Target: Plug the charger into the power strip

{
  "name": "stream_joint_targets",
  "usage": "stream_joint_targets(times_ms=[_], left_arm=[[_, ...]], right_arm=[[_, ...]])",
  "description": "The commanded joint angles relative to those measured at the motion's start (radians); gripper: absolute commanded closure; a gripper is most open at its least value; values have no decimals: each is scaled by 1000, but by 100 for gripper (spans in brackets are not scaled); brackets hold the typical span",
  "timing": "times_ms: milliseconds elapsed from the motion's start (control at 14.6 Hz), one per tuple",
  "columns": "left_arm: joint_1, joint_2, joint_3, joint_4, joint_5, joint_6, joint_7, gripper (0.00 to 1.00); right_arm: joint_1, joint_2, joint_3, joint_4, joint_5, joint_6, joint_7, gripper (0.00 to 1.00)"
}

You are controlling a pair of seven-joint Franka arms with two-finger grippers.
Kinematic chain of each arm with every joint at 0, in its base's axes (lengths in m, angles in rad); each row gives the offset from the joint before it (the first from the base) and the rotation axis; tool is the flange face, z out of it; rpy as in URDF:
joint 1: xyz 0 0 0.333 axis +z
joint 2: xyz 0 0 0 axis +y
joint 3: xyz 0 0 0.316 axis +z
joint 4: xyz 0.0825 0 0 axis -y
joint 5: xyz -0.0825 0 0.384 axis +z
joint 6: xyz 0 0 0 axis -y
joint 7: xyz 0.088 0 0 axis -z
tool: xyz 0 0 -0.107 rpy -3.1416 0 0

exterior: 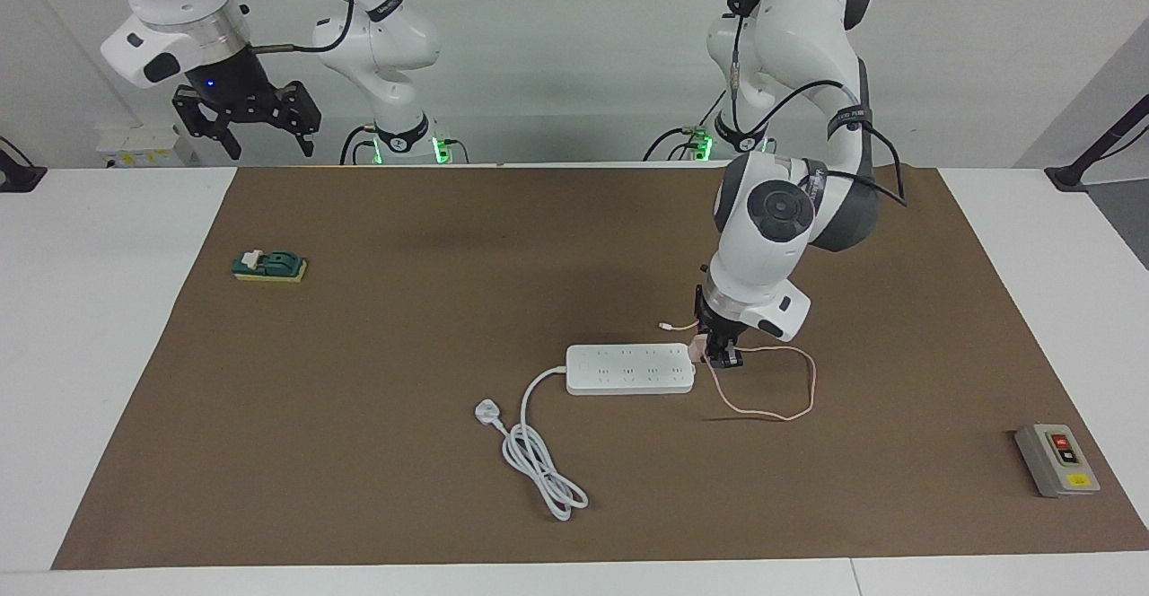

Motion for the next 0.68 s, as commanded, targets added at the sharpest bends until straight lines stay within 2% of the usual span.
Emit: stream_joint_targets(times_ms=[0,205,479,615], left_arm=[[-10,13,8,31,-3,-49,52,100],[-36,26,8,-4,-5,-9,103,100],[-88,-7,8,-133,-14,144,125,100],[-102,-20,8,-158,-15,140,125,100]], right_arm=[[-20,-12,14,-4,10,-12,8,0],[-20,-12,12,-4,8,-12,8,0],[-20,-12,12,-4,8,-12,7,0],[-20,-12,12,-4,8,-12,7,0]])
